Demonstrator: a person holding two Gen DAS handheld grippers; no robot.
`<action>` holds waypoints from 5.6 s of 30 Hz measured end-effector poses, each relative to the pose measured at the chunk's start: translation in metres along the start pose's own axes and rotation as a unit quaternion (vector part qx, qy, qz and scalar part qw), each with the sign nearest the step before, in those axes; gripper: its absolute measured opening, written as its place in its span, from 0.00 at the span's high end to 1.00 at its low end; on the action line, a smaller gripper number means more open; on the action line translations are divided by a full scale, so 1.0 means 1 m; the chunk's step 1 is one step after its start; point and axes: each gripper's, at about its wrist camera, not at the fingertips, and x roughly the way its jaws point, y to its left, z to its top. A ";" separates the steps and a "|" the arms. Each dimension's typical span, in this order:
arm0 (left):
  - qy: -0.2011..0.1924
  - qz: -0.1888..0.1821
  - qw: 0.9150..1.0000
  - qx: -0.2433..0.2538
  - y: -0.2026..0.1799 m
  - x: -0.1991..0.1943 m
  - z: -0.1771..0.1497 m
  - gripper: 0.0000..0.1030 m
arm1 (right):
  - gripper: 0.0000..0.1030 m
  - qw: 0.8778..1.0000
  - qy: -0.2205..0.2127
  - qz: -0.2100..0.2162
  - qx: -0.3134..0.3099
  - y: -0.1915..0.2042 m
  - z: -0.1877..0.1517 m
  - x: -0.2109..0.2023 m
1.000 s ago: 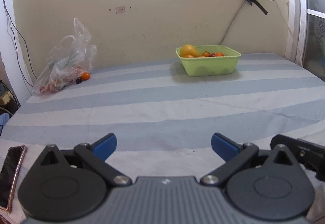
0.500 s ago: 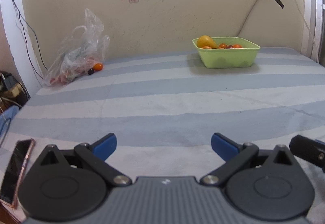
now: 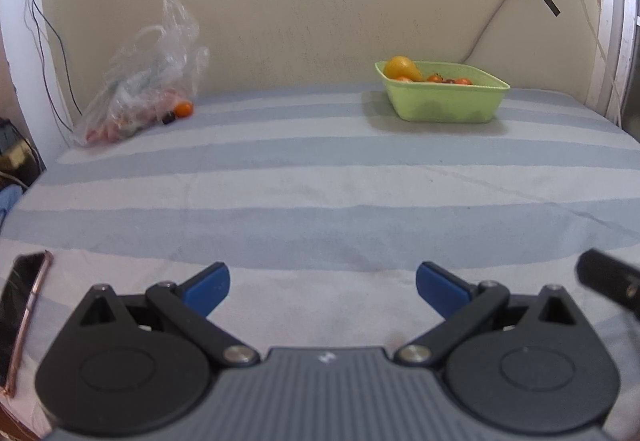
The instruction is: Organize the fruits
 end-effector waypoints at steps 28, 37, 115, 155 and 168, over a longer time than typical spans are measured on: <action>0.046 -0.001 0.999 0.024 -0.014 0.015 -0.012 0.00 | 0.00 1.000 0.013 -0.017 0.017 -0.004 -0.003 0.003; 0.057 -0.017 0.998 -0.001 -0.005 0.018 -0.011 0.00 | 0.00 0.999 0.013 -0.005 0.029 -0.010 -0.002 0.004; 0.035 0.055 0.997 0.029 -0.024 -0.004 -0.004 0.00 | 0.00 0.999 0.006 -0.017 0.046 -0.008 -0.002 -0.006; 0.033 0.053 0.998 0.032 -0.024 -0.003 -0.008 0.00 | 0.00 0.999 0.009 -0.015 0.046 -0.008 -0.003 -0.006; 0.029 0.055 0.997 0.035 -0.023 -0.005 -0.007 0.00 | 0.00 0.999 0.009 -0.015 0.047 -0.008 -0.003 -0.006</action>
